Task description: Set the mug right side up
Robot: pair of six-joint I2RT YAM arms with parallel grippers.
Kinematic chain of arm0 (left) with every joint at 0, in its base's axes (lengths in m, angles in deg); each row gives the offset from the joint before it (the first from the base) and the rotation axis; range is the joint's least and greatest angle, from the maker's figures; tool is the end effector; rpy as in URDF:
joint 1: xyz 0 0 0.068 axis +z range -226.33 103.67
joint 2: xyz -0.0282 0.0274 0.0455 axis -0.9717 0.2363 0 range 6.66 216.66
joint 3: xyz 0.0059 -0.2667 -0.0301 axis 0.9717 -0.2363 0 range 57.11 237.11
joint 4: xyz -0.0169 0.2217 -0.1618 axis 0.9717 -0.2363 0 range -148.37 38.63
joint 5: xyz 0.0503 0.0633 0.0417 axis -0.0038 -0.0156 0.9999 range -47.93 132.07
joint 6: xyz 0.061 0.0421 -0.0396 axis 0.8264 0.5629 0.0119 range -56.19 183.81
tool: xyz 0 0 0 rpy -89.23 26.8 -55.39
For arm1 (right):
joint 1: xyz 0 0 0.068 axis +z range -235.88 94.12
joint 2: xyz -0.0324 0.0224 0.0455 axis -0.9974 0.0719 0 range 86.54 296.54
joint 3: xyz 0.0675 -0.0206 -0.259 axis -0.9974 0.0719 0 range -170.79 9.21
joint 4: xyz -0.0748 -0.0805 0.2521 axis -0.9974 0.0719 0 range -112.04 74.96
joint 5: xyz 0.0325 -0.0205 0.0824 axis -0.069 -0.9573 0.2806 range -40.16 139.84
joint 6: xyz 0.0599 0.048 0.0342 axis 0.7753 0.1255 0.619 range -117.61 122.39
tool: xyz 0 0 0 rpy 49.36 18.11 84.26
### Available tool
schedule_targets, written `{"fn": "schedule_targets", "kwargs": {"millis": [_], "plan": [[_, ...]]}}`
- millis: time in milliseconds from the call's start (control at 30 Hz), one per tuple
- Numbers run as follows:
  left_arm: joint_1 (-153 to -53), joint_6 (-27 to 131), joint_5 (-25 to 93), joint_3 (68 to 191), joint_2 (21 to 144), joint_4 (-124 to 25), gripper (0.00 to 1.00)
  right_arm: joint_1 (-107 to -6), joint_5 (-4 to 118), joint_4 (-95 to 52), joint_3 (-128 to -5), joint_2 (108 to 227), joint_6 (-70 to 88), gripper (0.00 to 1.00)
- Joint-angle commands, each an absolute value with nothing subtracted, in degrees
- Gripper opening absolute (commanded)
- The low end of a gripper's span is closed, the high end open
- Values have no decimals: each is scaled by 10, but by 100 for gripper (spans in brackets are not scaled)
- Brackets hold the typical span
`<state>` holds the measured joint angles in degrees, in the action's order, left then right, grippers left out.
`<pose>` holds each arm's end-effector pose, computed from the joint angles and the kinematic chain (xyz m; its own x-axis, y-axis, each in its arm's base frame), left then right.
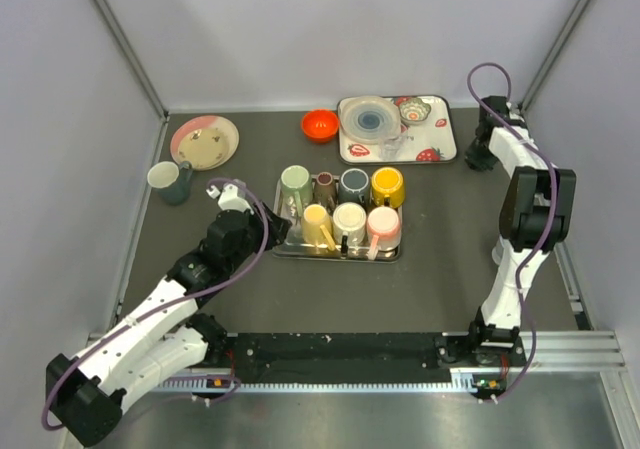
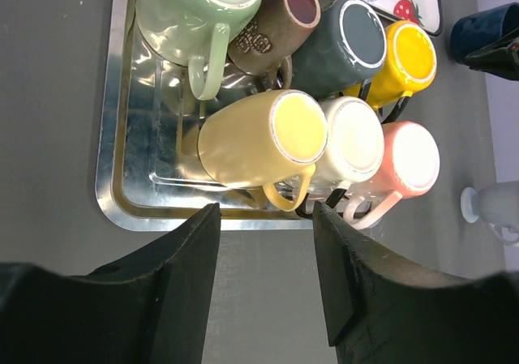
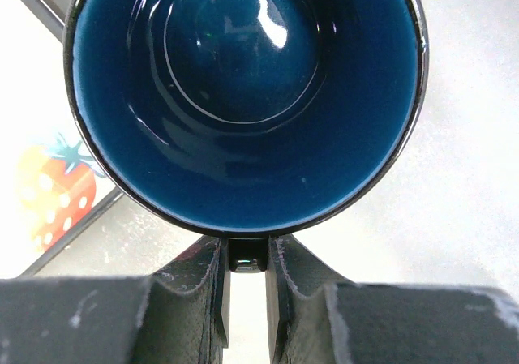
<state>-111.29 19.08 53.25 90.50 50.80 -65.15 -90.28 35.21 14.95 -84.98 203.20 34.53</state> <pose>0.1990 -0.1217 0.2441 -0.5355 -0.4681 -0.7030 0.0571 0.8104 -0.5831 0.4701 -0.0548 0.1766 -0.6195 0.5641 -0.5459 0.6282 0.7733 0.0862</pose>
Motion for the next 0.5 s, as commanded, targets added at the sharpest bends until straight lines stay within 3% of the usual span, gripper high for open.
{"fn": "schedule_targets", "kwargs": {"millis": [0, 200, 367, 467], "plan": [[-1110, 198, 531, 922, 518, -632, 55, -905, 366, 147, -885, 2037, 336, 0], [-1110, 201, 524, 924, 524, -635, 60, -905, 374, 157, -889, 2040, 327, 3], [-1109, 202, 529, 924, 518, -639, 63, -905, 376, 163, -887, 2032, 328, 33], [-1109, 203, 530, 925, 516, -640, 63, -905, 372, 165, -884, 2021, 328, 45]]}}
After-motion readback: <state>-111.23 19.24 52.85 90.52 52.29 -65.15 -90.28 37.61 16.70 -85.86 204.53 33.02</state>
